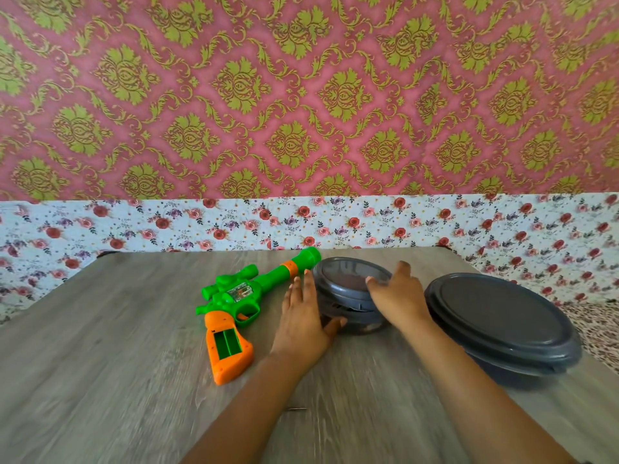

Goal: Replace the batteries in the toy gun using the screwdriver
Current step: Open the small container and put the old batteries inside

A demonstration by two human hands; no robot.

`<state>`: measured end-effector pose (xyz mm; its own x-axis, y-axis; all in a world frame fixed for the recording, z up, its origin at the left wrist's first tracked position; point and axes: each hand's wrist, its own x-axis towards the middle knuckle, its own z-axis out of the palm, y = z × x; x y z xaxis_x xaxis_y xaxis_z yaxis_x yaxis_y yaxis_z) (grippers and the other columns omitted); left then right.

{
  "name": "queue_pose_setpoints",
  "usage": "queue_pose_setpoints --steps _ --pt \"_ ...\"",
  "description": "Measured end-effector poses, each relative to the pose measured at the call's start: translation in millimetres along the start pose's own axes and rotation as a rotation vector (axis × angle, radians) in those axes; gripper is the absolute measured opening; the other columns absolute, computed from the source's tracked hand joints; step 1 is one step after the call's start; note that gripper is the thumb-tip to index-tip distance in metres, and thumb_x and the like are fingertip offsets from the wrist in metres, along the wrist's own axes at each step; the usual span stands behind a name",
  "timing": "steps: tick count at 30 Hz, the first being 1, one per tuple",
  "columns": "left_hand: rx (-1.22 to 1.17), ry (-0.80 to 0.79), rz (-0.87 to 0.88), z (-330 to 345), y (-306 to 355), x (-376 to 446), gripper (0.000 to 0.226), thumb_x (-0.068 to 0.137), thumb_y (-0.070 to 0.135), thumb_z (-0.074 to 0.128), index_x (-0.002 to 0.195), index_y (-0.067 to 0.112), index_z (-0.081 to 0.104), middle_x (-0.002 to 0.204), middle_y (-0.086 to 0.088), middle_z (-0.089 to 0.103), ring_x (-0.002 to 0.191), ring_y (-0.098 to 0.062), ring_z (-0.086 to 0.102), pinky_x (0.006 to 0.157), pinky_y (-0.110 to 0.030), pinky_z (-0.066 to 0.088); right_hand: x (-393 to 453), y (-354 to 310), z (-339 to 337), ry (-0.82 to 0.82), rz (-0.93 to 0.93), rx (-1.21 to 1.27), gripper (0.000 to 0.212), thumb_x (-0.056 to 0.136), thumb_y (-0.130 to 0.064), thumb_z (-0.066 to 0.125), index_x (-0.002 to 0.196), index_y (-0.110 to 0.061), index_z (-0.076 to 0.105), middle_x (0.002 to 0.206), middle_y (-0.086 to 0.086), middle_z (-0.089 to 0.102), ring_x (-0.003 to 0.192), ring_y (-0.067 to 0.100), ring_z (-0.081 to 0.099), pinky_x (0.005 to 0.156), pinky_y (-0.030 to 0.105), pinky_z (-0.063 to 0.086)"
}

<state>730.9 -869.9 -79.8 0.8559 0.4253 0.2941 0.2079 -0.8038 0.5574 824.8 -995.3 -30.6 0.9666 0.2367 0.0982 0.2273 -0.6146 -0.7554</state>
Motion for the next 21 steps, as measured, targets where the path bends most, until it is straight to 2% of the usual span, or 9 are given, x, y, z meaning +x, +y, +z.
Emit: queue_pose_setpoints --steps 3,5,9,12,14,16,19,21 --pt "-0.066 -0.053 -0.03 -1 3 -2 0.1 0.083 0.043 0.065 0.15 0.008 -0.001 0.156 -0.013 0.019 0.144 -0.026 0.02 0.116 -0.037 0.025 1 -1 7 -0.019 0.111 0.179 0.06 0.086 -0.03 0.056 0.135 -0.008 0.027 0.13 0.019 0.049 0.113 0.035 0.051 0.077 0.032 0.042" --pt "-0.075 -0.073 -0.039 -1 5 -2 0.103 0.081 0.039 0.068 0.15 0.007 -0.001 0.156 -0.013 0.02 0.142 -0.026 0.025 0.114 -0.037 0.028 1 0 8 0.004 0.083 0.214 0.06 0.085 -0.028 0.059 0.135 -0.01 0.029 0.129 0.017 0.05 0.113 0.033 0.052 0.075 0.028 0.038" --pt "-0.074 -0.1 -0.058 0 5 -1 0.107 0.079 0.031 0.073 0.15 0.009 -0.005 0.157 -0.014 0.014 0.143 -0.027 0.022 0.116 -0.034 0.023 2 5 9 0.04 0.007 0.156 0.065 0.082 -0.032 0.064 0.136 -0.013 0.032 0.131 0.016 0.049 0.114 0.033 0.052 0.078 0.029 0.041" --pt "-0.035 -0.089 -0.044 -1 7 -1 0.102 0.082 0.027 0.07 0.15 0.011 -0.004 0.159 -0.011 -0.005 0.147 -0.025 0.009 0.116 -0.03 0.016 5 8 11 0.022 -0.021 0.037 0.061 0.08 -0.04 0.061 0.13 -0.013 0.04 0.127 0.016 0.051 0.109 0.033 0.054 0.082 0.034 0.046" --pt "-0.018 -0.072 -0.014 -3 6 -1 0.099 0.083 0.025 0.069 0.151 0.016 -0.002 0.159 -0.007 -0.012 0.147 -0.024 0.011 0.114 -0.032 0.021 6 9 11 0.01 -0.061 -0.049 0.062 0.08 -0.045 0.058 0.131 -0.016 0.039 0.127 0.015 0.049 0.11 0.034 0.054 0.088 0.038 0.048" --pt "0.024 -0.078 0.019 -5 4 1 0.092 0.083 0.025 0.068 0.151 0.018 0.006 0.16 -0.004 -0.005 0.145 -0.023 0.018 0.112 -0.034 0.027 7 9 11 0.004 -0.138 -0.179 0.065 0.081 -0.049 0.055 0.136 -0.019 0.035 0.133 0.014 0.043 0.118 0.034 0.047 0.095 0.042 0.044" --pt "0.055 -0.081 0.015 -9 0 4 0.081 0.083 0.024 0.068 0.149 0.018 0.021 0.159 -0.004 0.014 0.143 -0.022 0.026 0.112 -0.033 0.028 10 4 13 -0.04 -0.248 -0.407 0.069 0.084 -0.056 0.047 0.142 -0.023 0.029 0.15 0.008 0.027 0.136 0.03 0.027 0.107 0.046 0.031" --pt "0.068 -0.079 0.013 -11 0 5 0.077 0.084 0.024 0.067 0.148 0.019 0.025 0.158 -0.004 0.019 0.142 -0.023 0.027 0.113 -0.033 0.027 15 0 15 -0.083 -0.264 -0.466 0.071 0.085 -0.059 0.042 0.143 -0.021 0.027 0.154 0.006 0.021 0.141 0.027 0.018 0.111 0.047 0.024"
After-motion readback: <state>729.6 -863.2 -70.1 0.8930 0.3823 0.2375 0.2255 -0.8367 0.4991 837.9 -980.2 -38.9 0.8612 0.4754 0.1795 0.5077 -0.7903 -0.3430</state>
